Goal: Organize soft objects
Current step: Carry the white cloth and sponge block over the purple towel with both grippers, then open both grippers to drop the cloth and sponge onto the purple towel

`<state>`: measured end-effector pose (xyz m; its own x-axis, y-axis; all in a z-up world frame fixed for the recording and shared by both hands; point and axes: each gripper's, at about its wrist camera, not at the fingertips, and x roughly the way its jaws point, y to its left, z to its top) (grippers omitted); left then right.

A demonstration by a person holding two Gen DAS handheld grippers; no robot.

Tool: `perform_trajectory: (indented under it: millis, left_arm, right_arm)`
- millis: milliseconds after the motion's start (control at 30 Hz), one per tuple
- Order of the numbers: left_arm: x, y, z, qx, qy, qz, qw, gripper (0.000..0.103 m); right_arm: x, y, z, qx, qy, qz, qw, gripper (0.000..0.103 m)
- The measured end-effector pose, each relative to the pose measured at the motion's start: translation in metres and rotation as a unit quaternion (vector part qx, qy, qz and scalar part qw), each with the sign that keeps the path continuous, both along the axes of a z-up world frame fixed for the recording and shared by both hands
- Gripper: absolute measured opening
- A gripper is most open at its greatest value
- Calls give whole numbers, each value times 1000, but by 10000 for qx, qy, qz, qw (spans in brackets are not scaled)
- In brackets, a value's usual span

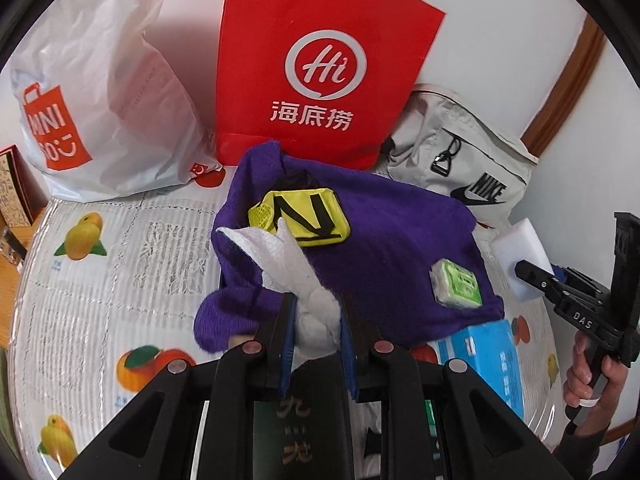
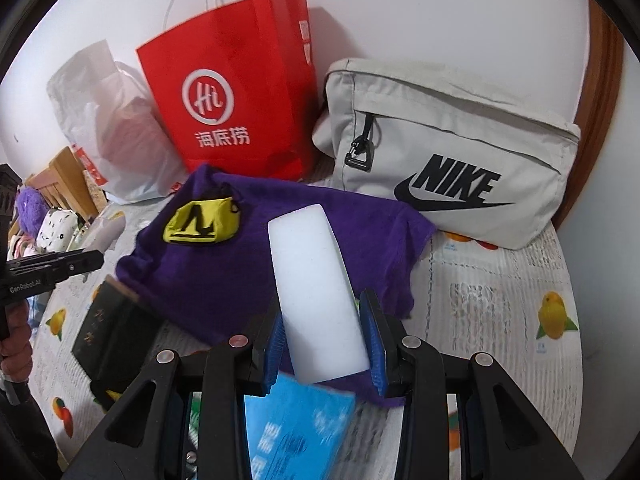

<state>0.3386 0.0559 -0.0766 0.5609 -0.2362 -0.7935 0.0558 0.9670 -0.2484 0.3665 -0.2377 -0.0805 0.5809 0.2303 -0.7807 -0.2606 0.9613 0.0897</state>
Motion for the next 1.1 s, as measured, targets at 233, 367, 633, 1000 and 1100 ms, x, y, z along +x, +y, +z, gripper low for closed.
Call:
perform_trajectory:
  millis: [233, 367, 633, 1000, 1100]
  left_arm:
    - [31, 4, -14, -125, 248, 7, 9996, 20]
    - [49, 4, -24, -131, 368, 34, 9992, 20]
    - [71, -2, -50, -126, 752, -31, 9971, 20]
    - [73, -9, -66, 16, 978, -65, 9952, 25]
    - [72, -9, -64, 79, 951, -40, 9954, 56]
  right_arm:
    - [43, 3, -22, -129, 158, 20, 9998, 36]
    - [61, 6, -36, -183, 308, 35, 9994, 36]
    - [80, 6, -60, -211, 550, 27, 9983, 36]
    - [93, 5, -72, -205, 754, 37, 9969, 41]
    - [91, 6, -70, -143, 721, 135, 9972, 56]
